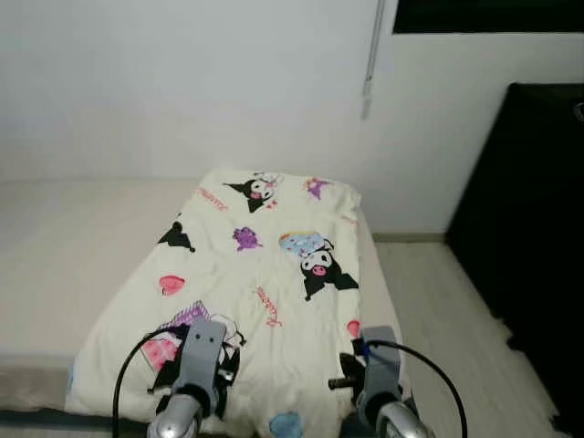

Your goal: Clean up the room

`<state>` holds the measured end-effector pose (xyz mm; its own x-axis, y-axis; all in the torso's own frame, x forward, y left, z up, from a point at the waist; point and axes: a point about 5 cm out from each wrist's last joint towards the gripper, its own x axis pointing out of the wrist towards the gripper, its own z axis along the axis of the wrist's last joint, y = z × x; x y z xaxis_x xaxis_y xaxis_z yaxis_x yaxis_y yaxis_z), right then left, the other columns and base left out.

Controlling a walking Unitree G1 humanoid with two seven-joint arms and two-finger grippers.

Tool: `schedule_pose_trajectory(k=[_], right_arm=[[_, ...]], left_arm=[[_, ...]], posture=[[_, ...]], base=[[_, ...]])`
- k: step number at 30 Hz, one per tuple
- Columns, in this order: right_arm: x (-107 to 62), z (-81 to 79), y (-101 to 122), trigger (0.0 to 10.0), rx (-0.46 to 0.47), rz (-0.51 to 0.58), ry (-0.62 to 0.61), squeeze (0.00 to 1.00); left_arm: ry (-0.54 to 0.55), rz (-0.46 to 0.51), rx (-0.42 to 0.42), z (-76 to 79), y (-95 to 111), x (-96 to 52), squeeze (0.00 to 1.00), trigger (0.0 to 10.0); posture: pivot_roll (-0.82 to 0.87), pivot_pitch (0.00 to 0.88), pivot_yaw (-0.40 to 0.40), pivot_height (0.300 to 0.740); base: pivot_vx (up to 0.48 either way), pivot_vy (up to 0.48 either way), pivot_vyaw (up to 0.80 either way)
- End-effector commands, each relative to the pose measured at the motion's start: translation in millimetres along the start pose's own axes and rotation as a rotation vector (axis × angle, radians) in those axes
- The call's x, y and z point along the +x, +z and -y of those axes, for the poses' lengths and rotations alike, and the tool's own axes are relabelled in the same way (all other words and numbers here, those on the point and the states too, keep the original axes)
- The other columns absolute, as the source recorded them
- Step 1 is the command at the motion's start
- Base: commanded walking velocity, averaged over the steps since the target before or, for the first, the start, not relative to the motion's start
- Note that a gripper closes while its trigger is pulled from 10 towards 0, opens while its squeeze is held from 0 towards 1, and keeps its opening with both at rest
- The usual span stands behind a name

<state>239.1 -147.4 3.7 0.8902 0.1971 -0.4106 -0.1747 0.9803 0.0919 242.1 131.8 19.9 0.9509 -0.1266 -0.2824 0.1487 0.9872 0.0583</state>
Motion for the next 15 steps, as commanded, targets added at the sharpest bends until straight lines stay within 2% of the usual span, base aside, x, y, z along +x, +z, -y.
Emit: schedule_pose_trajectory(k=[1, 15], right_arm=[[0.2, -0.1, 1.4, 10.0, 0.012, 0.002, 0.000, 0.00], [-1.3, -1.7, 0.0, 10.0, 0.013, -0.004, 0.009, 0.00]], left_arm=[[-0.002, 0.002, 0.011, -0.8, 1.8, 0.7, 0.00, 10.0], [0.001, -0.006, 0.012, -2.4, -0.1, -1.6, 0.00, 10.0]], posture=[[0.01, 0.044, 0.018, 0.740], [0.01, 0.046, 0.016, 0.740]], base=[[0.000, -0.480, 0.80], [0.000, -0.480, 0.80]])
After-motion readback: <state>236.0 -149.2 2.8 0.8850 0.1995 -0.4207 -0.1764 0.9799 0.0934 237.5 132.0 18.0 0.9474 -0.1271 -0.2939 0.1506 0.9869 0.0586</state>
